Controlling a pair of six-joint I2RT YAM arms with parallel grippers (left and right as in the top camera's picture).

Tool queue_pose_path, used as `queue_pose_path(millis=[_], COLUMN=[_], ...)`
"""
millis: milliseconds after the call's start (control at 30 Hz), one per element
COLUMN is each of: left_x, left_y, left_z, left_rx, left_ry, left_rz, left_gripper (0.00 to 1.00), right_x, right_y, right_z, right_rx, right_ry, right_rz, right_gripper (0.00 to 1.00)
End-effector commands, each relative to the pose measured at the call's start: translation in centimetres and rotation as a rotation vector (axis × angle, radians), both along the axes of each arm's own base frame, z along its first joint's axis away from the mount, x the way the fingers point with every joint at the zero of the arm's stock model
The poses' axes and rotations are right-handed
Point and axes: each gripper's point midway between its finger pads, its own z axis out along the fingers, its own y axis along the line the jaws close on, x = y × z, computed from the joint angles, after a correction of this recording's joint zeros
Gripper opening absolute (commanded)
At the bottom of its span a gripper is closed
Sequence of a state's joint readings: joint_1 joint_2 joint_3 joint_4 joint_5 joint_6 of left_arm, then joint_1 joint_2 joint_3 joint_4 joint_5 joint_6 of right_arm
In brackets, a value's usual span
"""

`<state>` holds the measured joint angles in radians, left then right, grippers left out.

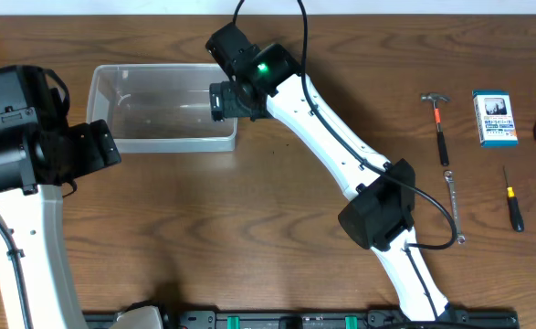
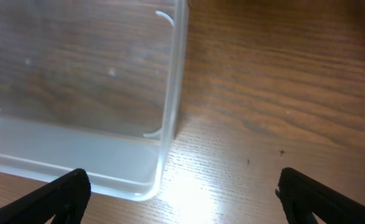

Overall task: Pack container
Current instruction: 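Lower the right gripper onto the container's right rim and grip it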

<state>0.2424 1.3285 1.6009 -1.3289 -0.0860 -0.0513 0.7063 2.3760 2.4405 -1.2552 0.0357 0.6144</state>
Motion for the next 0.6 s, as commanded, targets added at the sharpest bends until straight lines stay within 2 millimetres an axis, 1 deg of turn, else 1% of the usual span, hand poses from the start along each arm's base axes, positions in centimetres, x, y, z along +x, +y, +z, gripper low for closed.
queue_pose_path(millis=[0, 133, 267, 367, 500, 567], left_x=[-0.2, -0.3, -0.3, -0.3, -0.3, -0.3], left_y=[0.3, 0.3, 0.3, 0.3, 0.3, 0.3], left_z=[0.3, 0.3, 0.3, 0.3, 0.3, 0.3], left_rx=[0.015, 0.014, 0.014, 0.014, 0.014, 0.014], left_ry=[0.0, 0.006, 0.005, 0.006, 0.006, 0.006], left_rz=[0.002, 0.002, 0.002, 0.002, 0.002, 0.002], left_gripper=[0.98, 0.98, 0.98, 0.98, 0.98, 0.98], right_x=[0.2, 0.3, 0.6, 0.8, 1.1, 1.3], right_y=[0.8, 1.6, 0.8, -0.3, -0.4, -0.6], right_z=[0.3, 0.6, 0.4, 0.2, 0.2, -0.1], right_rx=[0.021, 0.056, 0.01, -0.03, -0.031, -0.043], right_ry=[-0.014, -0.019, -0.041, -0.05, -0.058, -0.059], right_rz=[-0.01, 0.001, -0.018, -0.085, -0.097, -0.101], right_gripper=[0.99, 0.99, 0.99, 0.99, 0.99, 0.99])
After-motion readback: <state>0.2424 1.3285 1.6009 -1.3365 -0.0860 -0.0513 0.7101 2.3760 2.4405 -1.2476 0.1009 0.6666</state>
